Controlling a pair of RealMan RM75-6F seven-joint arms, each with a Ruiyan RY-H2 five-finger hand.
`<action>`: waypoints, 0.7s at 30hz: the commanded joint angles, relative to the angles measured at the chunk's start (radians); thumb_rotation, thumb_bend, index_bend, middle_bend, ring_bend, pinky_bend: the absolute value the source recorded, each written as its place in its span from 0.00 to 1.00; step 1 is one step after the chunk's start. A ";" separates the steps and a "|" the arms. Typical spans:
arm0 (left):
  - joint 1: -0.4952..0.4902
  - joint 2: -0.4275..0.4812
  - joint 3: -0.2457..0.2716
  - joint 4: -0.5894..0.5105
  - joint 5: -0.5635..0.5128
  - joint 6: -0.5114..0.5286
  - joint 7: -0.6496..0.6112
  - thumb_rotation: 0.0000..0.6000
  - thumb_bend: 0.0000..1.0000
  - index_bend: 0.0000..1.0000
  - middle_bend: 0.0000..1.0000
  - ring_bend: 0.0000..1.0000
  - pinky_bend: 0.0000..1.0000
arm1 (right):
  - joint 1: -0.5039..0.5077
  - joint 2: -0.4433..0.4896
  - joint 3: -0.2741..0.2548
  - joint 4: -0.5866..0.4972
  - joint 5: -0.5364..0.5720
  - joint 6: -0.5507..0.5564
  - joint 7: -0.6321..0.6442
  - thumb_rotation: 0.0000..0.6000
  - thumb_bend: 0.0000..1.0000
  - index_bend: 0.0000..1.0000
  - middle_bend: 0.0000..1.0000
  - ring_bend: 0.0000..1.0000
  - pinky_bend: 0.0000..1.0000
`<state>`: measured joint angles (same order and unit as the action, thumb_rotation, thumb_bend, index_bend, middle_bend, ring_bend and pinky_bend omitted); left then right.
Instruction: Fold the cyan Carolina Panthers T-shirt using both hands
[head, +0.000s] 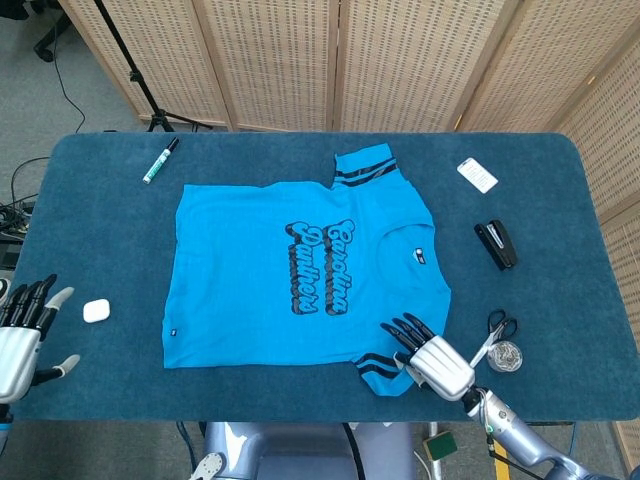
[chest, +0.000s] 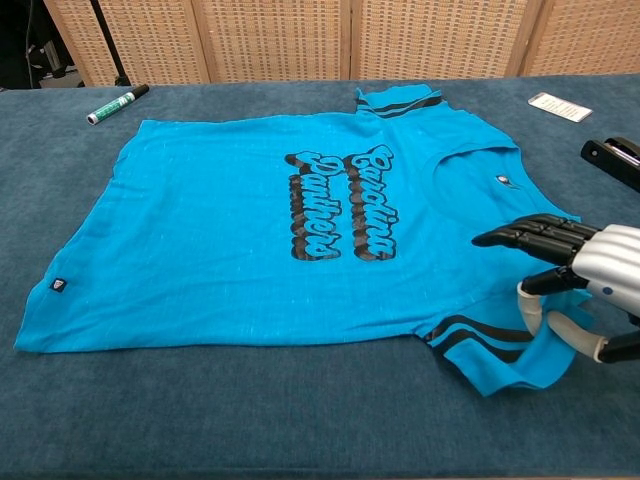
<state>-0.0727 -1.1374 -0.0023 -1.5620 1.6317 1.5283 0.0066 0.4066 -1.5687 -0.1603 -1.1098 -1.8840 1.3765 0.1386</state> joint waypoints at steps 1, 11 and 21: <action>-0.052 -0.076 0.064 0.152 0.127 -0.041 -0.132 1.00 0.00 0.08 0.00 0.00 0.00 | -0.005 0.003 -0.011 0.006 -0.003 0.014 0.033 1.00 0.61 0.68 0.08 0.00 0.00; -0.125 -0.264 0.091 0.415 0.220 -0.025 -0.299 1.00 0.00 0.31 0.00 0.00 0.00 | -0.002 0.010 -0.015 0.008 0.003 0.026 0.079 1.00 0.62 0.68 0.08 0.00 0.00; -0.175 -0.392 0.116 0.573 0.253 -0.010 -0.404 1.00 0.00 0.39 0.00 0.00 0.00 | -0.001 0.012 -0.010 0.016 0.022 0.021 0.101 1.00 0.64 0.68 0.08 0.00 0.00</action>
<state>-0.2374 -1.5036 0.1042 -1.0172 1.8768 1.5106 -0.3729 0.4059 -1.5567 -0.1703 -1.0944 -1.8623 1.3980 0.2397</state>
